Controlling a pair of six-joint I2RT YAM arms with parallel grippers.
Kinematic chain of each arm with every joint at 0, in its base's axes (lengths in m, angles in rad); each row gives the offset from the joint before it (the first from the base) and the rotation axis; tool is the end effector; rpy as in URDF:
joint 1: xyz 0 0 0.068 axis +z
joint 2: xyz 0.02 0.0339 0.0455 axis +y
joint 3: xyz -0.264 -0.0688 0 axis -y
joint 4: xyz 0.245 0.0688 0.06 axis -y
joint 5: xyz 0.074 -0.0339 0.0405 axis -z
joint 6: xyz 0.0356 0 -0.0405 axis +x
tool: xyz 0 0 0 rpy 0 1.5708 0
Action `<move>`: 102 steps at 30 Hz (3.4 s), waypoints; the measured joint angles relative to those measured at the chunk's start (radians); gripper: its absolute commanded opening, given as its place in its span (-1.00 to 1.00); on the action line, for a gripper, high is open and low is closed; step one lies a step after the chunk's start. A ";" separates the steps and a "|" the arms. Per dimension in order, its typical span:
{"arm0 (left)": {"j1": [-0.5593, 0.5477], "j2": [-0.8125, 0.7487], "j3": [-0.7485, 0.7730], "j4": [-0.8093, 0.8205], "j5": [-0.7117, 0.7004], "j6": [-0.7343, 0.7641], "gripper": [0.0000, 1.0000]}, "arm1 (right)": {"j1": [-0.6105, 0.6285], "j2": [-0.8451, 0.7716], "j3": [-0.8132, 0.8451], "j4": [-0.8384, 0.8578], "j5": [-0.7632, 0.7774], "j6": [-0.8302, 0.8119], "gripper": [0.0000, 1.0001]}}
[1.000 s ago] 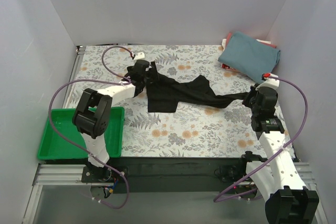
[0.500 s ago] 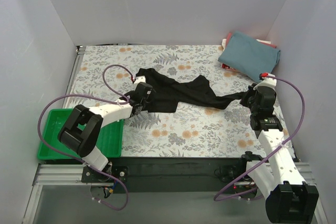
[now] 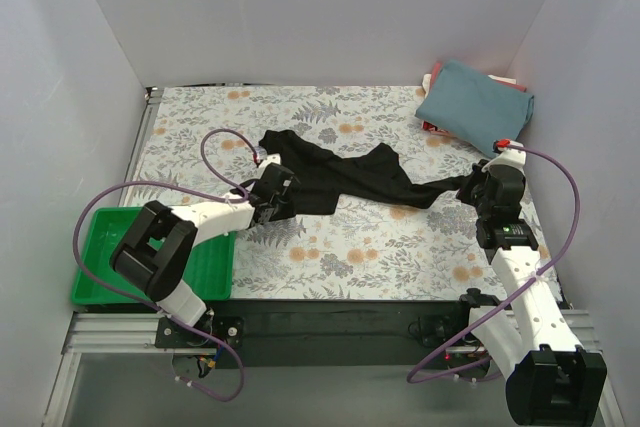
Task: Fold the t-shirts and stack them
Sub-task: Flatten the tshirt out
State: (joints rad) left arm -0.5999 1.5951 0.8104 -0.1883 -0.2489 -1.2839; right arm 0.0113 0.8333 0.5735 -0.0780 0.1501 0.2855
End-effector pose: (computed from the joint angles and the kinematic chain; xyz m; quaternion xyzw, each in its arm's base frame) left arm 0.2552 -0.1640 0.1571 -0.3525 0.8811 -0.1665 0.2678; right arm 0.1977 -0.0031 0.2678 0.1541 0.8001 0.0247 0.5793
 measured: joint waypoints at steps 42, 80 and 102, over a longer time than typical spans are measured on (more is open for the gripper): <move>0.212 -0.359 0.050 0.069 -0.069 0.136 -1.00 | 0.232 0.232 -0.022 0.006 -0.102 0.034 -0.10; 0.238 -0.355 0.049 0.068 -0.148 0.167 -1.00 | 0.229 0.480 0.052 0.184 -0.075 0.041 -0.97; 0.324 -0.474 0.301 0.208 -0.167 0.276 -1.00 | 0.127 0.015 0.349 0.052 0.036 -0.045 -0.97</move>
State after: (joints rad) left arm -0.2760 1.1213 1.1118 0.0196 -0.4164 -1.0077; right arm 0.1387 0.8482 0.9230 -0.0257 0.1860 0.2405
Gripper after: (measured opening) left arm 0.010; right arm 0.030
